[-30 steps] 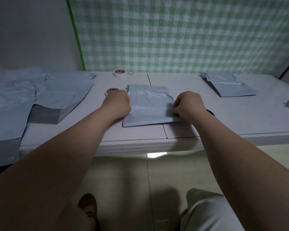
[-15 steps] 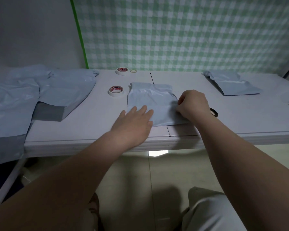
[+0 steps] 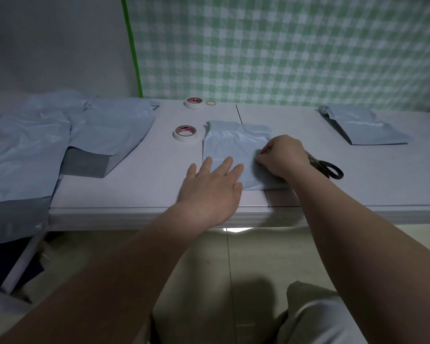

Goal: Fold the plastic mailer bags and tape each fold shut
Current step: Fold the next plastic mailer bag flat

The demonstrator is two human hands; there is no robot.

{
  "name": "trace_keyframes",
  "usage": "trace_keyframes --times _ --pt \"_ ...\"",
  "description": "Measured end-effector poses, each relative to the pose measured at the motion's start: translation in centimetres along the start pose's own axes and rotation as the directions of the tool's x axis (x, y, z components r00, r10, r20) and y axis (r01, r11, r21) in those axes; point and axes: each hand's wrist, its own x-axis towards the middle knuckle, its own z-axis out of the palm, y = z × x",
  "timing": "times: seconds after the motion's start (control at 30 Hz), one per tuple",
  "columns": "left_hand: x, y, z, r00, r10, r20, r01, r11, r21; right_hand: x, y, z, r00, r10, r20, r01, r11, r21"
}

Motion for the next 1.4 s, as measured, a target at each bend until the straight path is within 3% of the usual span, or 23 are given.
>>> trace_keyframes --times 0.2,0.3,0.43,0.67,0.8,1.4 --pt "-0.1 0.0 0.1 1.0 -0.002 -0.026 0.002 1.0 -0.008 -0.2 0.3 0.3 1.0 -0.01 -0.003 0.01 1.0 0.002" --pt "0.0 0.0 0.1 1.0 -0.012 -0.012 0.012 1.0 -0.019 -0.9 0.1 0.4 0.995 -0.038 -0.093 0.034 0.998 -0.049" --pt "0.1 0.1 -0.1 0.999 -0.032 0.01 0.032 0.999 -0.015 -4.2 -0.5 0.6 0.954 -0.176 -0.244 0.139 0.977 -0.16" --pt "0.2 0.3 -0.3 0.997 -0.062 0.052 0.063 0.998 -0.004 -10.4 0.6 3.0 0.845 -0.396 -0.361 0.397 0.915 -0.074" --pt "0.2 0.3 -0.4 0.995 -0.073 0.064 0.074 0.997 -0.003 -12.3 1.7 3.4 0.828 -0.463 -0.316 0.452 0.885 -0.113" --pt "-0.1 0.5 -0.6 0.993 -0.078 0.09 0.079 0.997 -0.002 -12.4 5.4 1.6 0.87 -0.243 -0.429 0.149 0.959 -0.242"
